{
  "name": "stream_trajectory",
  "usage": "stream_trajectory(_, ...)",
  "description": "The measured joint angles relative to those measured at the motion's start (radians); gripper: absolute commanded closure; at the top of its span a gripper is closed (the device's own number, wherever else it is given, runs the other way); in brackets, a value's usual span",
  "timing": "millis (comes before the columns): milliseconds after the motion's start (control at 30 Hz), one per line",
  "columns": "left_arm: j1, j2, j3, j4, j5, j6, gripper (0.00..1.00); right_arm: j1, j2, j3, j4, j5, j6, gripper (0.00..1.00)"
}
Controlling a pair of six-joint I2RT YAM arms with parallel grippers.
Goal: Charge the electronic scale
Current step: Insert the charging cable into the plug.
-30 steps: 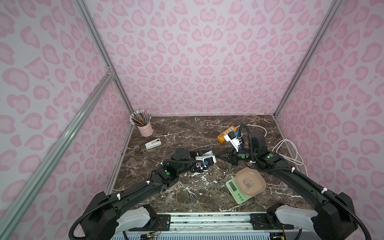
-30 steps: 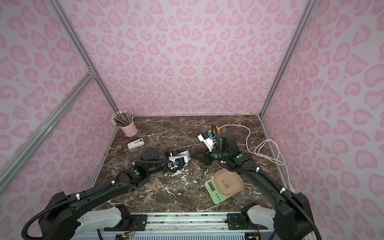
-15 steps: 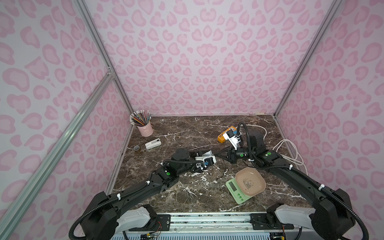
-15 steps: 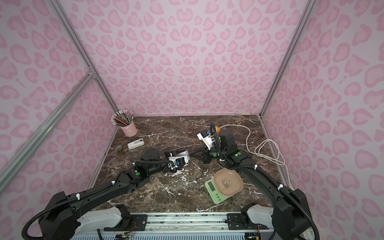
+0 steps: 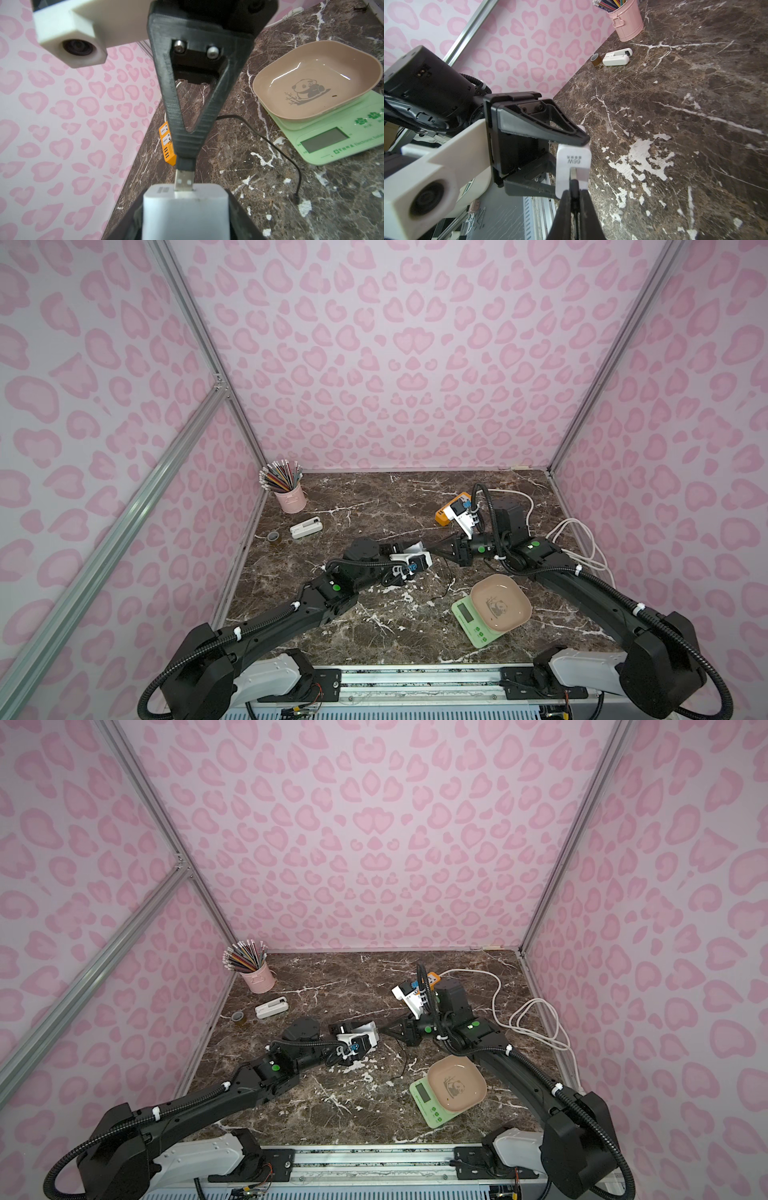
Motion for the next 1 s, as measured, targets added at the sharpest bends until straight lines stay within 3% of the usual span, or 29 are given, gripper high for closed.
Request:
stream_trajectory(433,-0.004,-0.025,-0.013,-0.002,-0.015,0.037,0.79,0.014,0.030,0.035,-0.043,-0.016,-0.018,1.00)
stream_trajectory(733,-0.017,-0.015,-0.013,-0.018,-0.055,0.040,0.79,0.055,0.055,0.054,-0.061,0.043,-0.018,1.00)
stream_trajectory(867,-0.018,-0.017,-0.014,-0.027,-0.068,0.040,0.78,0.067,0.063,0.055,-0.052,0.063,-0.010,0.87)
stream_trajectory(1000,-0.021,-0.017,-0.019,0.000,-0.068,0.039,0.78,0.071,0.063,0.054,-0.052,0.074,-0.011,0.59)
